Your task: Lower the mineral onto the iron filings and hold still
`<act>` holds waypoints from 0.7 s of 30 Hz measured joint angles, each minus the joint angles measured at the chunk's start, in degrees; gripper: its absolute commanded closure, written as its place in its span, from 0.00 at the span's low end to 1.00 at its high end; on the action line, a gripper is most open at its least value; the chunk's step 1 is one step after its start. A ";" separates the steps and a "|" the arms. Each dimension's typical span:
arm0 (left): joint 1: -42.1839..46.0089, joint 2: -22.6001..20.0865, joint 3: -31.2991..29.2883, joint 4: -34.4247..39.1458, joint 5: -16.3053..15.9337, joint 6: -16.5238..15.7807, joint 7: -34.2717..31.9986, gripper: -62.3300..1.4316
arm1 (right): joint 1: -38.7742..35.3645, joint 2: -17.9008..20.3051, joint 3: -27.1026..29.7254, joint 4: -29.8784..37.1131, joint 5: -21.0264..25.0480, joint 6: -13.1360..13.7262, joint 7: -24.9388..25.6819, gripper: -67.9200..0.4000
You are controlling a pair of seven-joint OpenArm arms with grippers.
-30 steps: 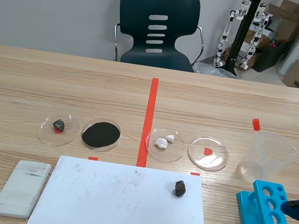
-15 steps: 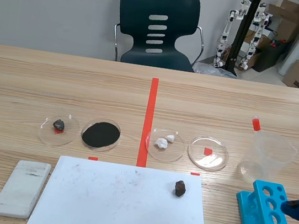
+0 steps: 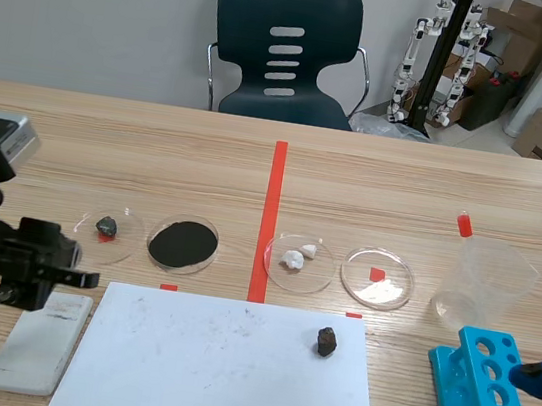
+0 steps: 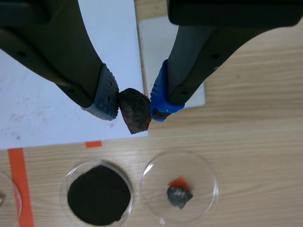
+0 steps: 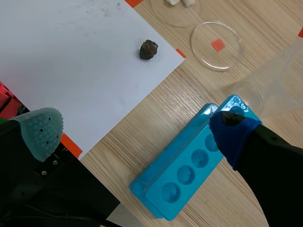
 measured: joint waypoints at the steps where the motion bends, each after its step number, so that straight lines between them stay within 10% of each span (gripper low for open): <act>1: -2.29 0.04 1.46 -1.25 -0.02 -0.02 0.55 0.82 | 0.00 0.00 0.00 0.00 0.00 0.02 0.00 0.03; 21: -31.87 12.48 14.75 -34.45 1.51 3.04 1.18 0.82 | 0.00 0.00 0.00 0.00 0.00 0.00 0.00 0.03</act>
